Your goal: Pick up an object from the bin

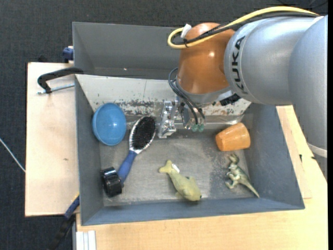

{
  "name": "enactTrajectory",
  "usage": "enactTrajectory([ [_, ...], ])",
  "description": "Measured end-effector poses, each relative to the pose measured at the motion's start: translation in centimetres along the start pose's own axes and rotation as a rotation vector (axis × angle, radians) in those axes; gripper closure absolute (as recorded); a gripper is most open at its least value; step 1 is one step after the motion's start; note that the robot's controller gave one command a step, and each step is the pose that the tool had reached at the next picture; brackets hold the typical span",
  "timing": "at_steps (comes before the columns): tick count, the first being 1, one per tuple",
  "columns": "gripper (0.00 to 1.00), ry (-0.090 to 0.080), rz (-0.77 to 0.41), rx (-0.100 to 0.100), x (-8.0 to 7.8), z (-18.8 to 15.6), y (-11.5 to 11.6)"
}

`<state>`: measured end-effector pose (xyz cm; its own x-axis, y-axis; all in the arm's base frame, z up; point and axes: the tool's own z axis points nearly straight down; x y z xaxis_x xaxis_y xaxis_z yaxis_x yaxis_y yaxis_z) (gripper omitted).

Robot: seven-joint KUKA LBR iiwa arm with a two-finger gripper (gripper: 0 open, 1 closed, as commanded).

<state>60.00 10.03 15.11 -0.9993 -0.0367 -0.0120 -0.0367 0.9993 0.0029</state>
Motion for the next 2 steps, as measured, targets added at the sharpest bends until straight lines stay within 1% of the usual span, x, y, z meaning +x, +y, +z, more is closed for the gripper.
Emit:
enactTrajectory([
  [1, 0.0, 0.006, 0.0, 0.001, 0.2, 0.3, 0.0],
  [2, 0.0, 0.013, 0.038, 0.0, 7.0, -2.9, 2.7],
])
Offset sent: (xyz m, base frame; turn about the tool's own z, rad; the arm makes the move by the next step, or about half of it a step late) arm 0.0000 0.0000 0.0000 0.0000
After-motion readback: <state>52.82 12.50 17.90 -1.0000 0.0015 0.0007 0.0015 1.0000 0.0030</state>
